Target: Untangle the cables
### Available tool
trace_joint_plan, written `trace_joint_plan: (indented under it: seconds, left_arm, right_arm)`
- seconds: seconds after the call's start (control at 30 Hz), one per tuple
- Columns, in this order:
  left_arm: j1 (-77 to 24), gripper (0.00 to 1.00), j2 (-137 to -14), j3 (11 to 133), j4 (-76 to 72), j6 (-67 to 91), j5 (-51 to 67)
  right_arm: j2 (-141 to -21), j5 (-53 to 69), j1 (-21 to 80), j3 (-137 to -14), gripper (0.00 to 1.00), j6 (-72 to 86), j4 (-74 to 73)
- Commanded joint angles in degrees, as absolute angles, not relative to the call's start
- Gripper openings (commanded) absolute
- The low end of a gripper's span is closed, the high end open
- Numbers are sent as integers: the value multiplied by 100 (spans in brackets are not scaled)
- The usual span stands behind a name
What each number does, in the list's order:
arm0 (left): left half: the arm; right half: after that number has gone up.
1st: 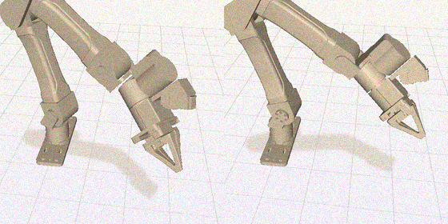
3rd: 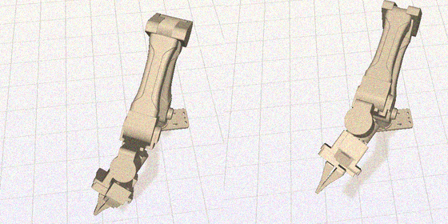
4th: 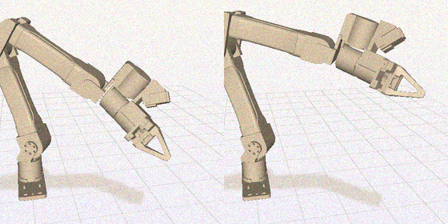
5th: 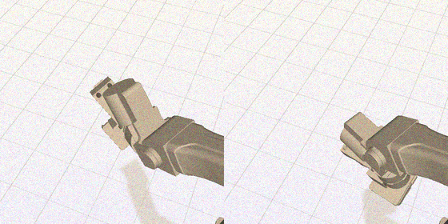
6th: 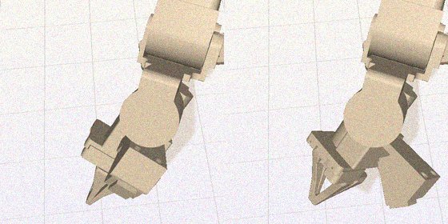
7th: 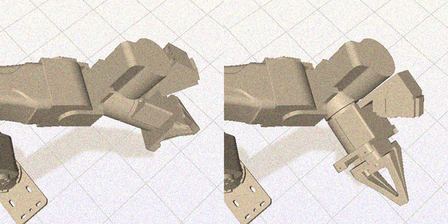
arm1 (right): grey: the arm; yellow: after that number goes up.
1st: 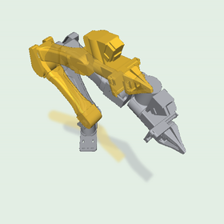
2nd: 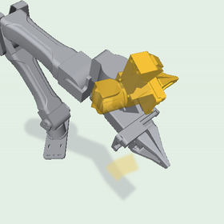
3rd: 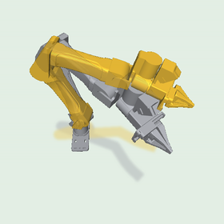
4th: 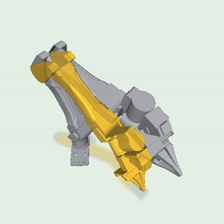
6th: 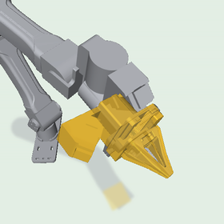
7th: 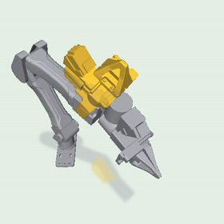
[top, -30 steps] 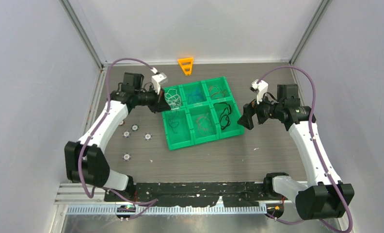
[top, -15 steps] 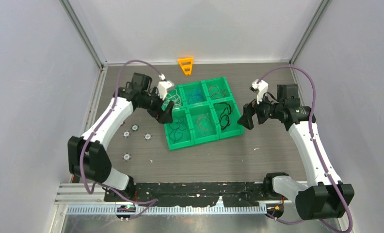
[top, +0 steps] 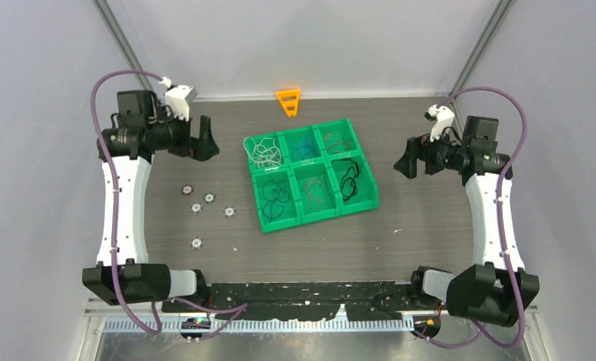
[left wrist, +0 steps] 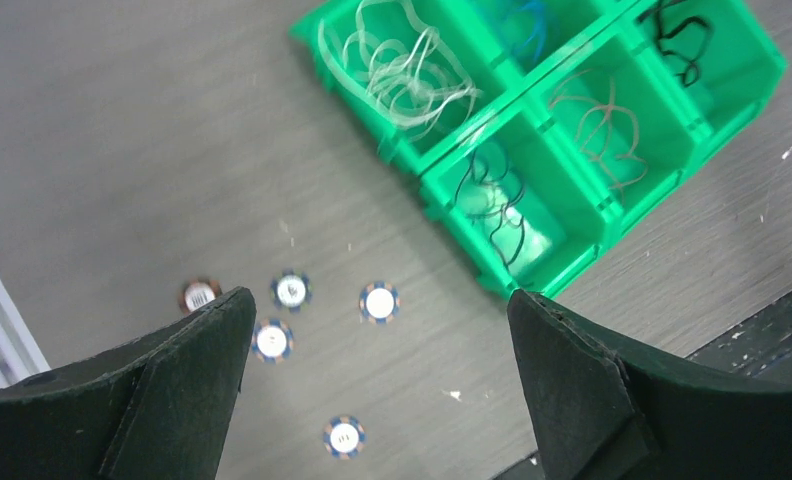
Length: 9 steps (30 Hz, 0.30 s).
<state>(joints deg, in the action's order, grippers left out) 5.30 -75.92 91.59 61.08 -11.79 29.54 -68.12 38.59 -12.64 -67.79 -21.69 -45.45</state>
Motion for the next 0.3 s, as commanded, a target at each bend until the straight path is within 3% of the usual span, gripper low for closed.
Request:
trace_joint_plan:
  seconds: [0.0,0.27]
  left_arm:
    - [807,100,-7218,8139,6054,-681,2685]
    - [806,100,-6902,7388,5825,-429,2606]
  right_arm:
    - [-6963,3501,-1461,-6503,95,-2105,-4447]
    - [-6911,3236,-1476,-6039,95,-1947,-4386]
